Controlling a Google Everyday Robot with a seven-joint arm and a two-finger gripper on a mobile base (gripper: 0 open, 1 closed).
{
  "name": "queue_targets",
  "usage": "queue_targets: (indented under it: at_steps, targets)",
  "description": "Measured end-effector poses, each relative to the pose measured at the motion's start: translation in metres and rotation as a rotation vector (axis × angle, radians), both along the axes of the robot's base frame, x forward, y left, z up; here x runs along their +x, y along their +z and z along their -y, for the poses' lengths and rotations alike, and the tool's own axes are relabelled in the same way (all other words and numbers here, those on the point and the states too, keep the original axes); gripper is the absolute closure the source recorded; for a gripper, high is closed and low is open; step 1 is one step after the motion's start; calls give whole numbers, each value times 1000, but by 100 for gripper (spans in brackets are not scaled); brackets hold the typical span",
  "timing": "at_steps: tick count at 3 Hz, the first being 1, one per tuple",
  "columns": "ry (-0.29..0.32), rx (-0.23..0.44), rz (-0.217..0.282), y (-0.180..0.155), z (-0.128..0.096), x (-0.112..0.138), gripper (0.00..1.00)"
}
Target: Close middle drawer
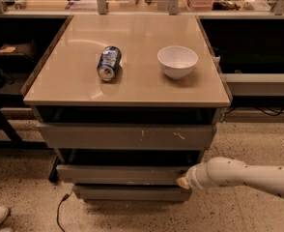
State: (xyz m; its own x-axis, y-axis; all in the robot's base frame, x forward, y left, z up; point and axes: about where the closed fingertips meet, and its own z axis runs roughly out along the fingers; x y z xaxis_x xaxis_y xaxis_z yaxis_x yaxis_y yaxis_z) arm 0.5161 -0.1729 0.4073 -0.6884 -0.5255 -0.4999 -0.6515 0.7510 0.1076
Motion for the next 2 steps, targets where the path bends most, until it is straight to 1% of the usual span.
queue_targets:
  at_steps: [1, 2]
  targets:
    - [-47, 3, 41, 5, 8, 26, 100]
    - [-76, 8, 58, 8, 11, 33, 100]
